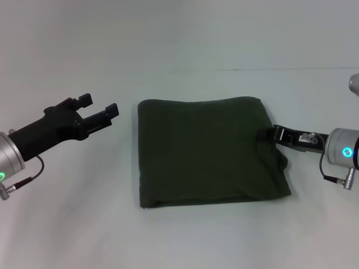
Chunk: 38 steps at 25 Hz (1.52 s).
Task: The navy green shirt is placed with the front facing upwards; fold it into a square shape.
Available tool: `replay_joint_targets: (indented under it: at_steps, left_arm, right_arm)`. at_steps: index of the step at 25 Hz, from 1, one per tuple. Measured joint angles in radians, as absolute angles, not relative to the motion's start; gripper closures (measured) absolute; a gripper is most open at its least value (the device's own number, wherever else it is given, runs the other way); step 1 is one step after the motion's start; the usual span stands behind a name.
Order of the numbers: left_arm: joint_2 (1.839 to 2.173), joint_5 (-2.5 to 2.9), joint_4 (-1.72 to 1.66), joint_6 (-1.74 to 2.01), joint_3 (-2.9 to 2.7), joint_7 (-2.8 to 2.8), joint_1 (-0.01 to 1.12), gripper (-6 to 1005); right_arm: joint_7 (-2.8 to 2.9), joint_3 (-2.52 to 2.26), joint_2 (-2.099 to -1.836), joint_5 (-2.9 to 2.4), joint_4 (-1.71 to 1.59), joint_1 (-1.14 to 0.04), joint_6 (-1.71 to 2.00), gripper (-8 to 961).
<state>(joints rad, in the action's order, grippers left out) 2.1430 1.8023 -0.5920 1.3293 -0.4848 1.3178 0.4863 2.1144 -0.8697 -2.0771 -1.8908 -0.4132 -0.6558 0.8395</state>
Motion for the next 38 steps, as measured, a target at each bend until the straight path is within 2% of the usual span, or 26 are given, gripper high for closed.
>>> replay_joint_targets:
  at_steps: [14, 25, 32, 38]
  left_arm:
    - [2.141, 1.803, -0.592, 1.330, -0.485, 1.319, 0.489, 126]
    - [2.141, 1.804, -0.592, 1.330, -0.485, 1.326, 0.491, 124]
    - [2.141, 1.801, -0.592, 1.336, -0.485, 1.327, 0.494, 125]
    - [2.147, 1.796, -0.592, 1.337, -0.485, 1.328, 0.494, 125]
  right_arm:
    - [2.080, -0.866, -2.083, -1.847, -0.415, -0.622, 0.870, 779]
    - [2.074, -0.849, -2.075, -1.834, -0.423, -0.606, 0.897, 754]
    - [2.076, -0.818, -2.068, -1.833, -0.517, -0.541, 0.940, 738]
    - [2.097, -0.788, -2.014, -1.832, -0.544, -0.524, 1.036, 454]
